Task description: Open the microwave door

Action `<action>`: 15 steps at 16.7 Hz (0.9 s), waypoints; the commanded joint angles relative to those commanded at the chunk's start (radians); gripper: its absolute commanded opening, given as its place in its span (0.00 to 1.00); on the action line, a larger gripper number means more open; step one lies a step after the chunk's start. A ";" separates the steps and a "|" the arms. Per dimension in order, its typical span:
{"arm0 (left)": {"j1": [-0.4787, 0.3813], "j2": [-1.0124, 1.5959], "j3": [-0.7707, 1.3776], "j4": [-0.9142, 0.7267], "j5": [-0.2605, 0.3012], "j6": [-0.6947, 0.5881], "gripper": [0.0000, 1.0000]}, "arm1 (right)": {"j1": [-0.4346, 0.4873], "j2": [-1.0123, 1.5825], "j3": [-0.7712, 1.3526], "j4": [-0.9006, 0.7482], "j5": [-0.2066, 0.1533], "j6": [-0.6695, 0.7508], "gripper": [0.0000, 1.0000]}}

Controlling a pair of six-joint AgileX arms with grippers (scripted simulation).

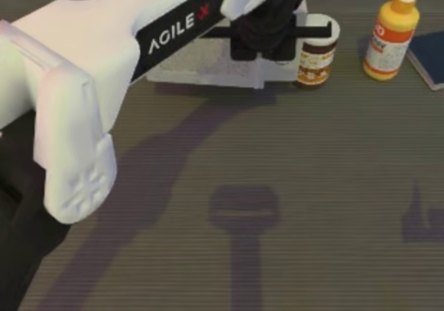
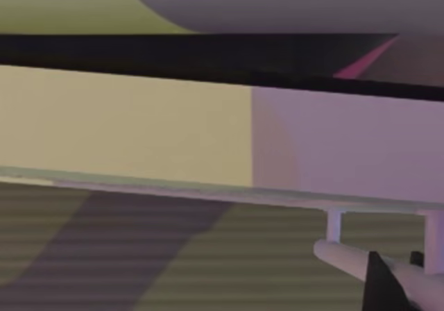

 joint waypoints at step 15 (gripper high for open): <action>0.002 -0.071 -0.128 0.071 0.020 0.047 0.00 | 0.000 0.000 0.000 0.000 0.000 0.000 1.00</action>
